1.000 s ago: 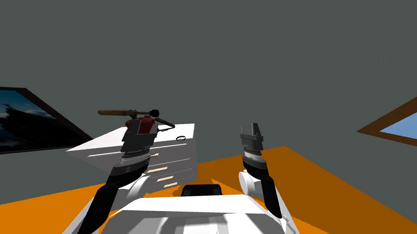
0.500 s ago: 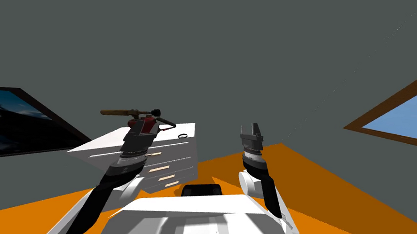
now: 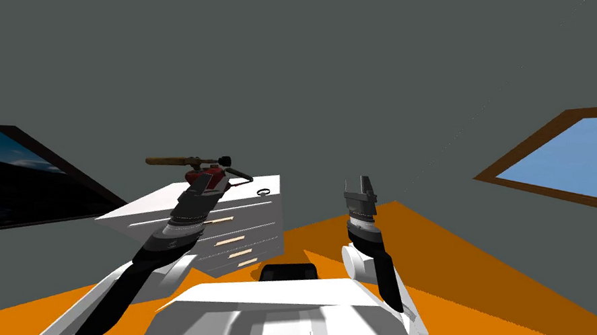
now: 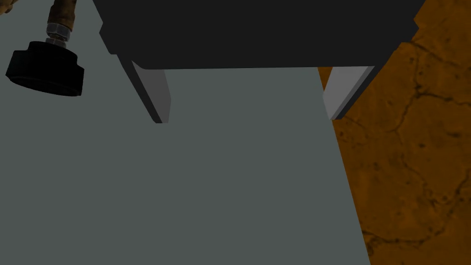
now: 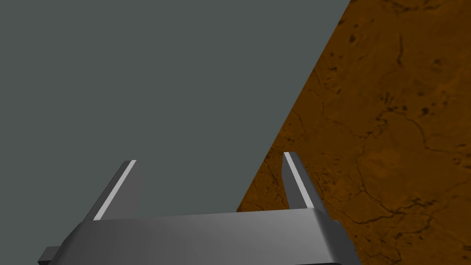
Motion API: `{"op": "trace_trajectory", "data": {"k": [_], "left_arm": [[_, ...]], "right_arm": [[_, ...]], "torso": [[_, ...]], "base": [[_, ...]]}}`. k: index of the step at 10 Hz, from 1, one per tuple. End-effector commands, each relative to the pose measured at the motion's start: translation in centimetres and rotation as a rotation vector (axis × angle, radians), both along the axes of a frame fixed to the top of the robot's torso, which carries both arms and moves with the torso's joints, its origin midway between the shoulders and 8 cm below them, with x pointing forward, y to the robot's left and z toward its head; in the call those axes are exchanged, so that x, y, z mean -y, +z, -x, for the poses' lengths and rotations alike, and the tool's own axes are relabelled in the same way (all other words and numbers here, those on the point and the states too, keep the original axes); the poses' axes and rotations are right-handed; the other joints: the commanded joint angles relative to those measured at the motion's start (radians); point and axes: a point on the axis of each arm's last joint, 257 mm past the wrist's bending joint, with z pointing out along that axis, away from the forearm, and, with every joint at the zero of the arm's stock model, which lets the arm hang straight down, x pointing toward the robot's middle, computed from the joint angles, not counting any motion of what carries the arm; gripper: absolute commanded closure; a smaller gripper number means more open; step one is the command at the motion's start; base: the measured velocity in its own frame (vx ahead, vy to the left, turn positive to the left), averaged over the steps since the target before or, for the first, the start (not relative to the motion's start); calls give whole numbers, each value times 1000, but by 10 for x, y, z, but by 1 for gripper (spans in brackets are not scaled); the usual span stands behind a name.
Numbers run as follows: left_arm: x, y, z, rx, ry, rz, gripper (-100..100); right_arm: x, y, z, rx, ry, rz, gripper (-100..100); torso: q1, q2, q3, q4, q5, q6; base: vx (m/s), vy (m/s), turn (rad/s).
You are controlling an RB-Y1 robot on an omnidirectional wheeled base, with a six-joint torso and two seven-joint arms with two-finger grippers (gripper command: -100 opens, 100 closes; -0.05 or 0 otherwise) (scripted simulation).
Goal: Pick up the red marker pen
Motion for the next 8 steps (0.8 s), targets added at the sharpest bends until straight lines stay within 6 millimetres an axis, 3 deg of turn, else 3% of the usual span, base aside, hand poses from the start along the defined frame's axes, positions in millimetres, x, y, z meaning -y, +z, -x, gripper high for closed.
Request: {"op": "trace_trajectory", "data": {"k": [1,8], "left_arm": [[4,-1,0,-5,-19,-47,-100],[14,-7,-2,-29,-91,-274,-100]], "right_arm": [[0,0,0,0,0,0,0],[0,0,0,0,0,0,0]], "torso": [[0,0,0,0,0,0],[-1,-1,-1,0,0,0]], "base": [[-50,47,-49],[-46,46,-64]]}}
